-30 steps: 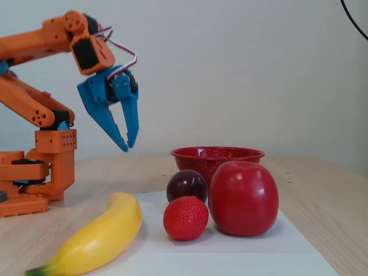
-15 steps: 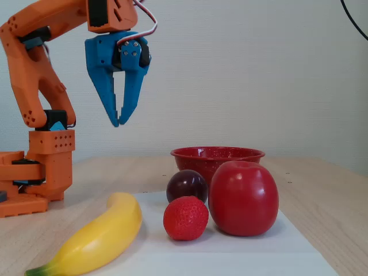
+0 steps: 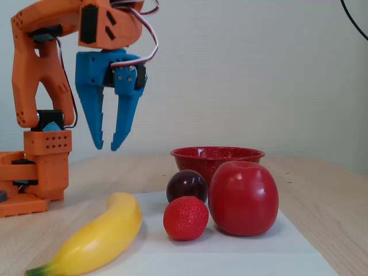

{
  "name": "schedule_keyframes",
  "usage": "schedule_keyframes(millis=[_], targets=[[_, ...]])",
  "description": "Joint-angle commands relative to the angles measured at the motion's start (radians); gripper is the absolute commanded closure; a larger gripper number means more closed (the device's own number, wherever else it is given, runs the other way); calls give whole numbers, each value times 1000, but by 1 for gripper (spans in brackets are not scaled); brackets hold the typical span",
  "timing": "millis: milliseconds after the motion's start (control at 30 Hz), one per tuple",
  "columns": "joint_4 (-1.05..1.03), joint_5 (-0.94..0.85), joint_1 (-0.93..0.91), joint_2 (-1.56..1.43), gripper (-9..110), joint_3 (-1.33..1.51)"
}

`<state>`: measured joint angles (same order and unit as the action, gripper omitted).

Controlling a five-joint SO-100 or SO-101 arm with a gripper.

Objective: Grasp the banana and put it in the red bowl

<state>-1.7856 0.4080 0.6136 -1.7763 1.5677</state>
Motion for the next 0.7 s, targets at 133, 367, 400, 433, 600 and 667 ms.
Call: schedule_keyframes(millis=[133, 367, 400, 433, 600, 667], targets=[[38, 143, 78, 17, 88, -110], [153, 135, 103, 91, 76, -83], [170, 133, 104, 98, 74, -77], [187, 135, 107, 104, 73, -69], [253, 152, 124, 127, 67, -21], [281, 161, 135, 132, 63, 5]])
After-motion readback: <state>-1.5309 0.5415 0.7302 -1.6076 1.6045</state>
